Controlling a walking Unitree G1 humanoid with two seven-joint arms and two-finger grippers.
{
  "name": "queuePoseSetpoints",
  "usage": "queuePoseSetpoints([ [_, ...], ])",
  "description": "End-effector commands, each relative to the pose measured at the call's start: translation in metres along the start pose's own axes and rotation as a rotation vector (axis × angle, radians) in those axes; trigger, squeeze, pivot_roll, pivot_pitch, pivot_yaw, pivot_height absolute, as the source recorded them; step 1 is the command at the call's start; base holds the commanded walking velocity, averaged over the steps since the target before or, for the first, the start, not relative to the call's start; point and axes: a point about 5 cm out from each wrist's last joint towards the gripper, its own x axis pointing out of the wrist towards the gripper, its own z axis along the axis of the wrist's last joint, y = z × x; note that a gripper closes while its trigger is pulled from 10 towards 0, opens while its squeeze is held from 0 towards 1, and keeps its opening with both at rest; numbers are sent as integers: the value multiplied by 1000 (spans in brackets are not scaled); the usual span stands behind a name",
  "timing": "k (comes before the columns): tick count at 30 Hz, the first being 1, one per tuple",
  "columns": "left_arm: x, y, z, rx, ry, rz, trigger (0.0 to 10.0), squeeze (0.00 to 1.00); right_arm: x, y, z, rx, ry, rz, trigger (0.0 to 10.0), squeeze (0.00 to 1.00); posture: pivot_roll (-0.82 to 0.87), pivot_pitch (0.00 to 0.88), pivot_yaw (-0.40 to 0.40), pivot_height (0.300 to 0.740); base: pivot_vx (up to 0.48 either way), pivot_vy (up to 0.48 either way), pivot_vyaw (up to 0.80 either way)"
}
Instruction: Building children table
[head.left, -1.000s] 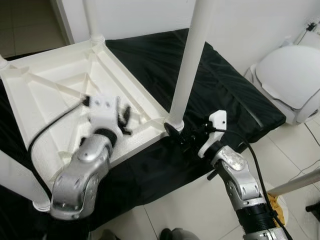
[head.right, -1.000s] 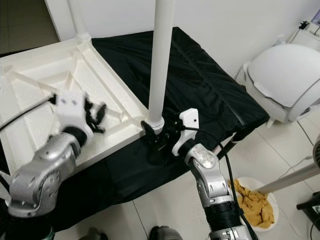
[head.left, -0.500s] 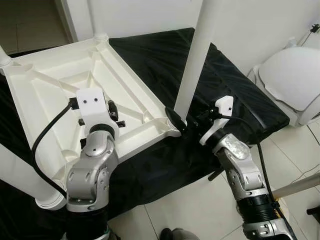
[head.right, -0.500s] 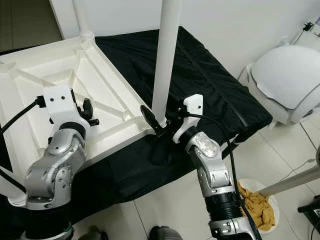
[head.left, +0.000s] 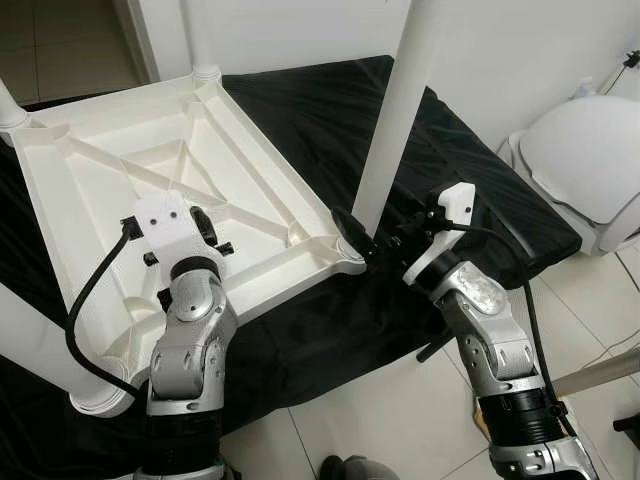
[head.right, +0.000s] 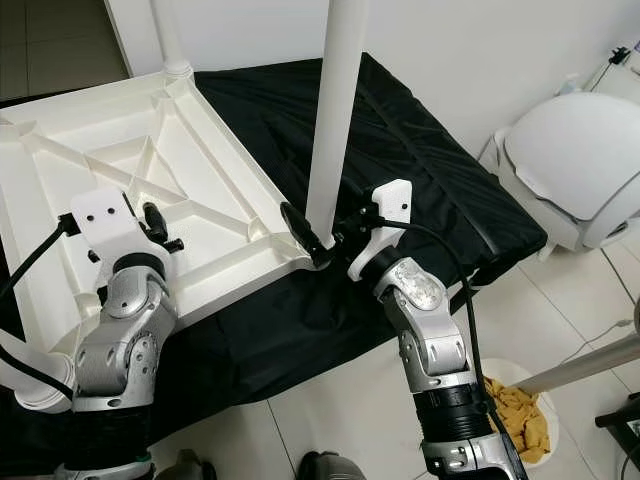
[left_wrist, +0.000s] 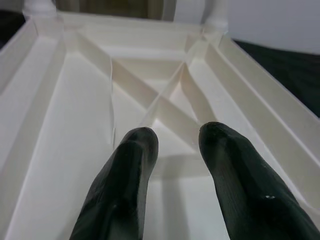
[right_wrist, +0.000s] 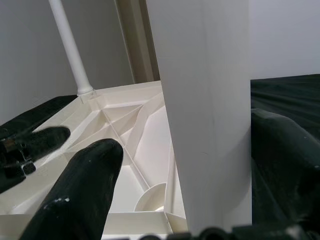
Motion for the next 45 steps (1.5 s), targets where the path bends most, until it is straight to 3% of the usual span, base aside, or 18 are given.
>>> queuePoseSetpoints([
  [1,-1,-1,-5,45,-21,-29,10000,0,0,4,5,1,-23,20,10000,0,-13,123,-37,740,0,0,0],
  [14,3,-4,-10,92,-141,-117,10000,0,-1,7,4,8,-18,14,10000,0,-16,112,-20,740,0,0,0],
  [22,1,-13,-10,58,-185,-214,10000,0,-2,8,2,11,-15,10,10000,0,-12,108,-20,740,0,0,0],
  [24,-5,-29,-16,9,-154,-403,10000,0,-1,8,2,13,-13,11,10000,0,-11,110,-22,740,0,0,0],
  [25,-5,-29,-16,9,-154,-403,10000,0,-1,8,2,13,-13,11,10000,0,-11,110,-22,740,0,0,0],
  [27,-14,-43,-23,-24,-81,-600,10000,0,-1,9,1,11,-10,13,10000,0,-10,109,-22,740,0,0,0],
  [28,-14,-43,-23,-24,-81,-600,10000,0,-1,9,1,11,-10,13,10000,0,-10,109,-22,740,0,0,0],
  [30,-20,-51,-32,31,-5,-730,10000,0,-1,8,1,7,-9,12,10000,0,-14,108,-21,740,0,0,0],
  [31,-20,-51,-32,31,-5,-730,10000,0,-1,8,1,7,-9,12,10000,0,-14,108,-21,740,0,0,0],
  [34,-29,-54,-39,109,33,-872,10000,0,-2,8,1,4,-7,9,10000,0,-14,109,-22,740,0,0,0],
  [36,-31,-54,-41,114,56,-906,10000,0,-2,8,1,4,-6,9,10000,0,-17,108,-21,740,0,0,0],
  [38,-38,-55,-43,121,76,-1007,10000,0,-3,7,1,5,-5,7,10000,0,-17,110,-23,740,0,0,0],
  [45,-38,-52,-47,164,80,-1027,10000,0,-4,6,-1,5,4,4,10000,0,-21,110,-23,740,0,0,0],
])
